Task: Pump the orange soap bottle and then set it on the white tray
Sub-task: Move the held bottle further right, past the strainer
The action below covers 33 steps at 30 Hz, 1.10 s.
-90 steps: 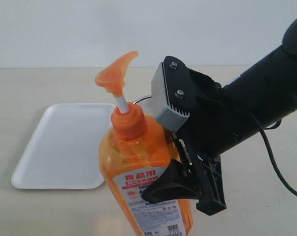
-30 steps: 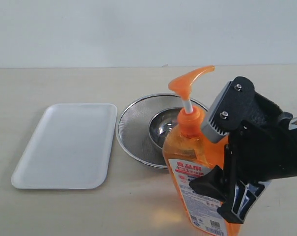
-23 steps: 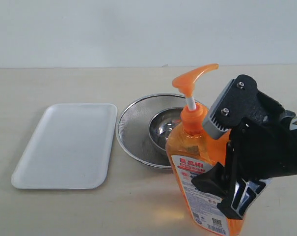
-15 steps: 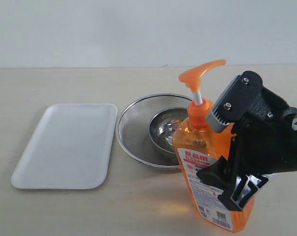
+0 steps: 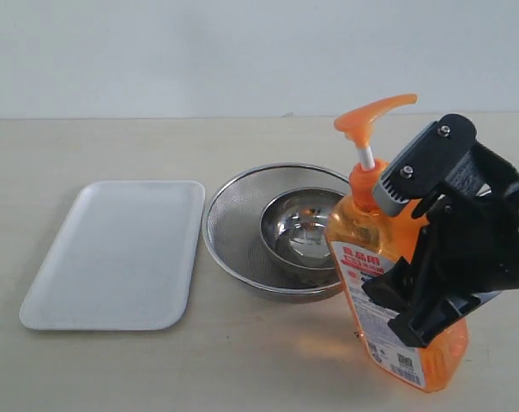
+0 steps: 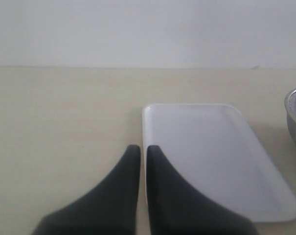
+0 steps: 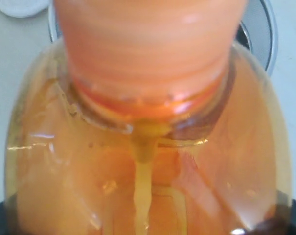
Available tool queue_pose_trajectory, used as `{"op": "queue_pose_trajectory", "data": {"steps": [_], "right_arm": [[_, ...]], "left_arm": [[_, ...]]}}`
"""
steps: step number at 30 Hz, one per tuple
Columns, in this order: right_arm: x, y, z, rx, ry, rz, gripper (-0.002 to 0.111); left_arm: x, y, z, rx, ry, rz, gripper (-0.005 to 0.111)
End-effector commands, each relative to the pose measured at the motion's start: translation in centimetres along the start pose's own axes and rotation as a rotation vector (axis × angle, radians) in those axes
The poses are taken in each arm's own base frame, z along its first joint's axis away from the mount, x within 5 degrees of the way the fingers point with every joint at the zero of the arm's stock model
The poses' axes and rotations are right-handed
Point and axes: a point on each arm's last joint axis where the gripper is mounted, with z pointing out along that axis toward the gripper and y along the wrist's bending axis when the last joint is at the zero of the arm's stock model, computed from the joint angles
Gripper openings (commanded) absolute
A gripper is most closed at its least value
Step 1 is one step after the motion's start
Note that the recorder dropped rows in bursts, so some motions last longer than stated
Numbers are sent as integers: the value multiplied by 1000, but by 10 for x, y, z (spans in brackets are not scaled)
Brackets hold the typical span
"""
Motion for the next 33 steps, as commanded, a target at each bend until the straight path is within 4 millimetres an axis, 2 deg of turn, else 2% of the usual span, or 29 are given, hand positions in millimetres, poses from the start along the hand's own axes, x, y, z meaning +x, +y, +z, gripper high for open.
{"op": "queue_pose_trajectory", "data": {"steps": [1, 6, 13, 17, 26, 30, 33], "right_arm": [[3, -5, -2, 58, 35, 17, 0], [3, -11, -12, 128, 4, 84, 0], [2, -21, -42, 277, -101, 180, 0], [3, -24, -52, 313, -127, 217, 0], [3, -33, -56, 424, -173, 253, 0], [18, -29, -42, 444, -250, 287, 0], [24, -31, -40, 485, -308, 338, 0]], "left_arm": [[1, 0, 0, -1, 2, 3, 5], [1, 0, 0, -1, 2, 3, 5], [1, 0, 0, -1, 2, 3, 5], [1, 0, 0, -1, 2, 3, 5], [1, 0, 0, -1, 2, 3, 5], [1, 0, 0, -1, 2, 3, 5], [1, 0, 0, -1, 2, 3, 5]]}}
